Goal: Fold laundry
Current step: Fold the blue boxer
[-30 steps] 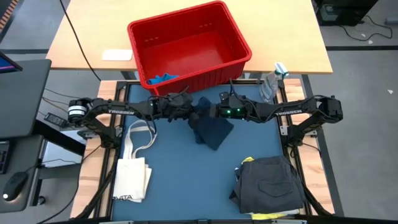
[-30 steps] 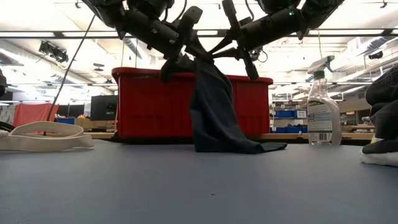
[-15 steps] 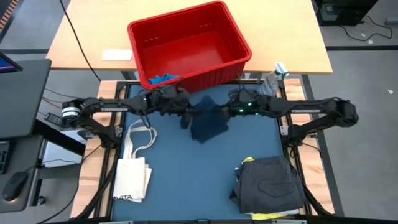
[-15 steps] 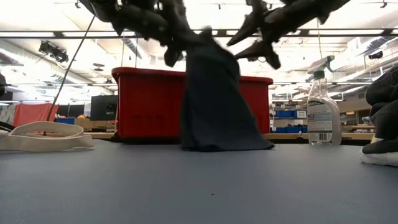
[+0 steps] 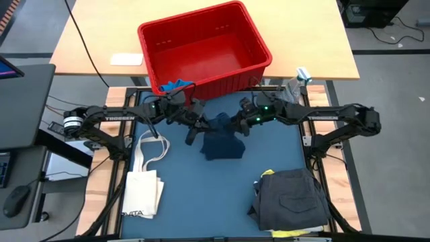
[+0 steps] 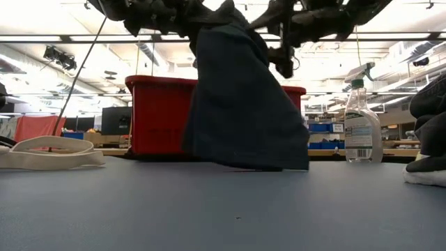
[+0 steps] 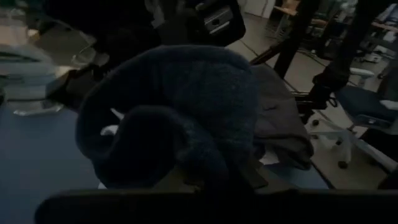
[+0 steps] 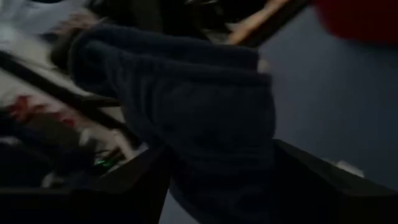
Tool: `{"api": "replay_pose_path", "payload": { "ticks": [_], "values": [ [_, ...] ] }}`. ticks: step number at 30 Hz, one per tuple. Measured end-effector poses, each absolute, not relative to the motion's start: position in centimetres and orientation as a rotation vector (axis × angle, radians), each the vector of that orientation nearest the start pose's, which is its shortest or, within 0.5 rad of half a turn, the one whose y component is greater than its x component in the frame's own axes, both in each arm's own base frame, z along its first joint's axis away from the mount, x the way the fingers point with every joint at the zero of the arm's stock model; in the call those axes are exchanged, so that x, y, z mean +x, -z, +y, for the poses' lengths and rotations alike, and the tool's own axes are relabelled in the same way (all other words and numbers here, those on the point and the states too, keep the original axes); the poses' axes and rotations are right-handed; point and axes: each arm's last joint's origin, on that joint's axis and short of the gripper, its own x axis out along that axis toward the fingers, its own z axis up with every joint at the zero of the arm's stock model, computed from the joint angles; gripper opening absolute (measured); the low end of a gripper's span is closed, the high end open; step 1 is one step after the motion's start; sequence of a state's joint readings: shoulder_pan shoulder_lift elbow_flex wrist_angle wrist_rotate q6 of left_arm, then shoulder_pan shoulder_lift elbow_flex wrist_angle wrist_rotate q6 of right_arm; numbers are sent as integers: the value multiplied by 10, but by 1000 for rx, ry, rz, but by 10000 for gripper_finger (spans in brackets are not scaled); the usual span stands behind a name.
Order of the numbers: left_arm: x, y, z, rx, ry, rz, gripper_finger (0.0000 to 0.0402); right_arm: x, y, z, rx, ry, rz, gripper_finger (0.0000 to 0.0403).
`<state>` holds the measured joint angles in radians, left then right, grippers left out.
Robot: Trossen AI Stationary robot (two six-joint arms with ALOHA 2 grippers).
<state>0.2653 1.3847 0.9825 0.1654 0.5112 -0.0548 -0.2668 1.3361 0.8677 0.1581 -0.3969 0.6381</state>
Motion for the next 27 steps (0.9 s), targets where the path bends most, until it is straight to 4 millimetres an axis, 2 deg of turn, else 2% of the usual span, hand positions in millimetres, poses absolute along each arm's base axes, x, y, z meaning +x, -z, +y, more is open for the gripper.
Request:
{"api": "replay_pose_path", "payload": {
  "ticks": [3, 6, 8, 11, 12, 17, 21, 27],
  "values": [
    [302, -301, 67, -133, 253, 230, 34, 294, -277, -66, 740, -136, 272, 258],
    [301, -296, 67, -151, 248, 279, 34, 296, -280, -68, 741, -168, 235, 210],
    [300, -294, 67, -161, 241, 303, 34, 295, -281, -70, 739, -167, 225, 155],
    [298, -292, 69, -173, 200, 330, 34, 294, -280, -74, 727, -187, 235, 44],
    [298, -292, 71, -174, 190, 331, 34, 294, -280, -75, 714, -188, 235, 26],
    [287, -304, 84, -118, 128, 287, 34, 288, -287, -84, 618, -85, 163, 19],
    [283, -325, 95, -43, 72, 231, 34, 288, -302, -90, 483, -62, 109, 19],
    [281, -345, 96, 116, 57, 289, 34, 294, -317, -84, 212, 82, 145, 18]
  ]
}}
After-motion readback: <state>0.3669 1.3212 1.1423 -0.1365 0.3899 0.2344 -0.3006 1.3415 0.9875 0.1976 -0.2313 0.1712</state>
